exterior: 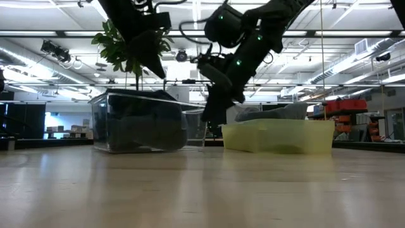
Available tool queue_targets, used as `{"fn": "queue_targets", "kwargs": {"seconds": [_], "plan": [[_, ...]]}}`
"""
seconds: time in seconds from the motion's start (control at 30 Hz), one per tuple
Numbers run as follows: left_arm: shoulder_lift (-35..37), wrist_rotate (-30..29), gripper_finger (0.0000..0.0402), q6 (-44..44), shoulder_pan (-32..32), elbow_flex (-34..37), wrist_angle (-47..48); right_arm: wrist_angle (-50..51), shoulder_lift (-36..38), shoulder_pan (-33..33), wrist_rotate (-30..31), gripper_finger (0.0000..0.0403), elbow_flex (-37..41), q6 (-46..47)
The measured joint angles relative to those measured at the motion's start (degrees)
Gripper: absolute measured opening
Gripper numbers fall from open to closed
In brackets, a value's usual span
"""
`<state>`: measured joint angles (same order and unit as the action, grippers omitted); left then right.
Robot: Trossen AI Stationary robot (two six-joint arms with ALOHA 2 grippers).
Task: Pick & Place hat
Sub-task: Put the blue cap into the transparent bin
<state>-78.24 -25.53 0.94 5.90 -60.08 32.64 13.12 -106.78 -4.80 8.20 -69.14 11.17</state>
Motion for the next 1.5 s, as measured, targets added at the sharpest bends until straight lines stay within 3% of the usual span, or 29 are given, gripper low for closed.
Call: {"fn": "queue_targets", "kwargs": {"seconds": [0.23,0.37,0.77,1.17,1.27,1.33,1.5], "plan": [[-0.18,-7.91,0.0169,-2.07,4.02,-0.02,-0.92,-0.51,-0.07,-0.77,-0.04,0.0000,1.09,0.58],[-3.08,-2.73,0.0143,-4.05,8.30,0.10,0.33,-2.83,-0.07,-0.96,0.14,0.0000,1.09,0.43],[-9.79,-2.06,0.0009,-7.69,11.36,-0.05,-0.19,-4.60,-0.07,-2.48,0.99,0.0000,1.09,0.39],[-9.79,10.06,0.0004,-3.07,7.75,0.02,-2.35,-6.14,-0.05,-4.85,2.10,0.0000,1.09,-0.12],[-9.79,10.83,0.0003,-1.73,6.56,0.05,-2.58,-7.10,-0.05,-5.02,1.69,0.0000,1.09,-1.05],[-9.79,9.34,0.0003,-1.61,5.83,0.05,-2.60,-7.31,-0.05,-5.02,1.69,0.0000,1.09,-1.12],[-5.99,-1.17,0.0003,-3.96,3.46,0.11,-0.81,-6.34,-0.05,-5.00,1.65,0.0000,1.06,-1.14]]}}
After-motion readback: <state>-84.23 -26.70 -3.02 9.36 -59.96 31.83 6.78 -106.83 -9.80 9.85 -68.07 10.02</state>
